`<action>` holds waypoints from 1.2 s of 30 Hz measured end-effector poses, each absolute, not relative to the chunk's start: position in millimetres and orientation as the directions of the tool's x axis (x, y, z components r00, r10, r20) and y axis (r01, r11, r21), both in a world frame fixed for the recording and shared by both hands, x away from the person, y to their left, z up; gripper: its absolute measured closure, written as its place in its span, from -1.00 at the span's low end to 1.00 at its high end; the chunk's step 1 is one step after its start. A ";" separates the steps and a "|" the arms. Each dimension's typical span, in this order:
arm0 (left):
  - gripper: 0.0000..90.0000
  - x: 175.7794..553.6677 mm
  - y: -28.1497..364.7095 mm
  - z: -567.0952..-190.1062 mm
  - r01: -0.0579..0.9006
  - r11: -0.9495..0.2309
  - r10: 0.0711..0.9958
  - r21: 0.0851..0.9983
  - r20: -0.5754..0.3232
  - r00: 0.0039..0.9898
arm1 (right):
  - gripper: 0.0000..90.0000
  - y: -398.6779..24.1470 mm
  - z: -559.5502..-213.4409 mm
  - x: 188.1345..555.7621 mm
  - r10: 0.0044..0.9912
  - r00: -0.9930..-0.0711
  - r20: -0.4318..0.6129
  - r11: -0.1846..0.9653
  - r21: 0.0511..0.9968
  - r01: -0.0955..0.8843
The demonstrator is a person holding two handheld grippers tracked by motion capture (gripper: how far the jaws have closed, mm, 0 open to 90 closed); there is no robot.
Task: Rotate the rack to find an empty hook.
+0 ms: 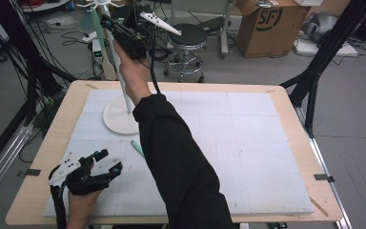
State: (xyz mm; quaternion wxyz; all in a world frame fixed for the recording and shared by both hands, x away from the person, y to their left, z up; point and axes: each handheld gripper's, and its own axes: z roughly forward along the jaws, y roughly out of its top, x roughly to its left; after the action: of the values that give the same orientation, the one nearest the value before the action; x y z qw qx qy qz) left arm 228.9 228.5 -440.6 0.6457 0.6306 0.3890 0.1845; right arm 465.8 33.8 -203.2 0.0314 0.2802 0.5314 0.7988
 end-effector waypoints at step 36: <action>-0.58 225.0 234.8 -440.3 0.250 0.144 0.739 0.957 -0.272 0.616 | 1.00 48.4 -195.2 458.1 0.345 -0.839 0.420 -0.437 0.863 0.252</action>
State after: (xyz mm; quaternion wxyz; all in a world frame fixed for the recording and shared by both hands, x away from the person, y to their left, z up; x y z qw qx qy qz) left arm 225.0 234.8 -440.3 0.6451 0.6259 0.3951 0.1896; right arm 458.1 48.4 -195.2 0.0290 0.2822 0.5296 0.7995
